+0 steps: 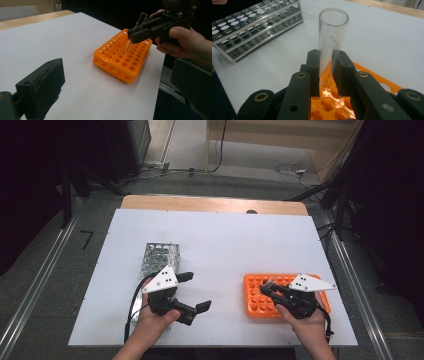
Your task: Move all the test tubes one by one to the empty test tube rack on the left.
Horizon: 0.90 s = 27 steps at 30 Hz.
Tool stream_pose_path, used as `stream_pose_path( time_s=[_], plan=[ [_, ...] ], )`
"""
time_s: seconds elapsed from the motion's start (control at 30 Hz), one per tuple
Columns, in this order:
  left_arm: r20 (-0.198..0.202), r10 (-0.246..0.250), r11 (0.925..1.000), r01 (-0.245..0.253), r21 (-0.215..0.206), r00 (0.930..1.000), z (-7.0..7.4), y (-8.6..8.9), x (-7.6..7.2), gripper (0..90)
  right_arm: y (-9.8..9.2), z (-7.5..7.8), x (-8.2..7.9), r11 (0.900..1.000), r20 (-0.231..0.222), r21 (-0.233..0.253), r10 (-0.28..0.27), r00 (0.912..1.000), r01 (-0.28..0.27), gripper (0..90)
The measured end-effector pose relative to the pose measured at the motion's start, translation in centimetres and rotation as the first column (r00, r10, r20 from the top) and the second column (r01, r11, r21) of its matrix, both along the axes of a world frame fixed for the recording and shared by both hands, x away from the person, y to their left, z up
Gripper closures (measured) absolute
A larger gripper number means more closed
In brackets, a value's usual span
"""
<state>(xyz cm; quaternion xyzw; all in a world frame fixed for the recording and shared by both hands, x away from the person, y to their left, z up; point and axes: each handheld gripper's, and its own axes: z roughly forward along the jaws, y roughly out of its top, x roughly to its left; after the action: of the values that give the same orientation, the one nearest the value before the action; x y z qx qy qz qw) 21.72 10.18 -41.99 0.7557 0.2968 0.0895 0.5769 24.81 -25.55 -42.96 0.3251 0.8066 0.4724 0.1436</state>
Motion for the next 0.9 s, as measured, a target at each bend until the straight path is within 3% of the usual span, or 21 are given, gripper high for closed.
stream_pose_path(
  time_s=[0.27, 0.43, 0.67, 0.9],
  plan=[
    [-0.002, -0.033, 0.9994, 0.033, -0.006, 0.9995, 0.1, -0.8, -0.3, 1.6, 2.3, 0.1, -1.0, 0.997, 0.002, 0.006, 0.077, 0.9970, -0.077, 73.5],
    [-0.007, -0.055, 0.9984, 0.055, -0.010, 0.9985, 0.2, -1.3, -0.5, 7.1, 3.7, -0.2, -1.5, 0.993, -0.010, 0.002, 0.121, 0.9926, -0.121, 73.5],
    [-0.007, -0.058, 0.9983, 0.058, 0.000, 0.9983, 0.4, -2.5, -0.8, 21.7, 5.5, -0.4, -2.1, 0.985, -0.018, -0.002, 0.175, 0.9845, -0.175, 73.5],
    [-0.005, -0.099, 0.9951, 0.099, 0.000, 0.9951, 0.2, -3.7, -1.1, 36.9, 7.0, -0.9, -2.5, 0.974, -0.031, -0.014, 0.227, 0.9733, -0.228, 73.5]
  ],
)
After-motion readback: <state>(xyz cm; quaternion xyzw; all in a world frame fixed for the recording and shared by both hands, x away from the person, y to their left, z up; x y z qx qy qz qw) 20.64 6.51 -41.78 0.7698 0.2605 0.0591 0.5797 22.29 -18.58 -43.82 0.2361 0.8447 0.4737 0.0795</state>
